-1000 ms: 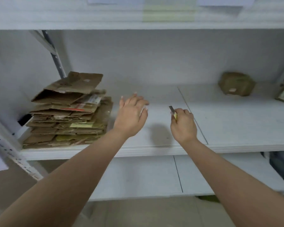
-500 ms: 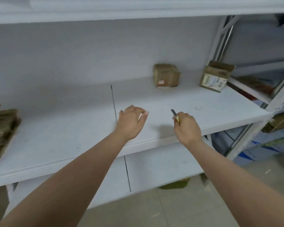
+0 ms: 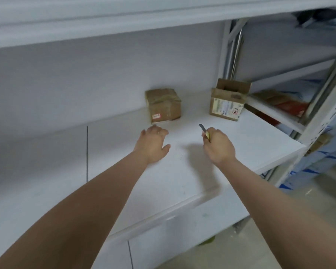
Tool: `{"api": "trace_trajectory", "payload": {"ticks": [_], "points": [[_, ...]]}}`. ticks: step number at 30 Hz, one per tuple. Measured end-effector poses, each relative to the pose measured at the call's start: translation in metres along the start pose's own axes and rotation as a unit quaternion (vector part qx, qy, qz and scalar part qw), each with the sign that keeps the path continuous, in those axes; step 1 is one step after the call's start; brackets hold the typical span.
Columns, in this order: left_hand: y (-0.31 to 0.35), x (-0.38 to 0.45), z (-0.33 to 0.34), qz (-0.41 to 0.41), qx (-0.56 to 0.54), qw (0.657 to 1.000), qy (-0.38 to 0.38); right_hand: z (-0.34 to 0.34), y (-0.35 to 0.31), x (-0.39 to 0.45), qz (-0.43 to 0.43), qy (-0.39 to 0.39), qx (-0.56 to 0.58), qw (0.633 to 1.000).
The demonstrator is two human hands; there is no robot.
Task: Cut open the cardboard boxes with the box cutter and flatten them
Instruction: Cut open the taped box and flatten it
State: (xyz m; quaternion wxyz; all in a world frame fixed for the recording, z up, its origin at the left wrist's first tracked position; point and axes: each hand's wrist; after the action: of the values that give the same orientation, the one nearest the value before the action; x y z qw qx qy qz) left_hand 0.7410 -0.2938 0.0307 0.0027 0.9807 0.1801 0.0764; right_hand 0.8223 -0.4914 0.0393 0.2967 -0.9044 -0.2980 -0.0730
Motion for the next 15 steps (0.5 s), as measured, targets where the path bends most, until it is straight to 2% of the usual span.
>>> {"api": "trace_trajectory", "payload": {"ticks": [4, 15], "points": [[0.019, 0.036, 0.0, -0.01, -0.022, 1.0, 0.0, 0.006, 0.019, 0.036, 0.002, -0.029, 0.005, 1.0], [0.019, 0.127, 0.003, -0.179, 0.009, 0.984, -0.011, 0.021, 0.051, 0.128, -0.121, -0.137, -0.025, 0.983]]}}
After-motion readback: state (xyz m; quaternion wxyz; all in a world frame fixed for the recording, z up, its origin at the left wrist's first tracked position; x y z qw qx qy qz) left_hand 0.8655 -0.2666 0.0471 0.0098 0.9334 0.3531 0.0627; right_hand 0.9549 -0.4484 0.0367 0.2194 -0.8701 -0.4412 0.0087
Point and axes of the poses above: each hand's wrist, its own x-axis towards the middle knuckle, its own z-axis out of the palm, y = z × x, and after that the axes turned 8 degrees about -z, right-handed
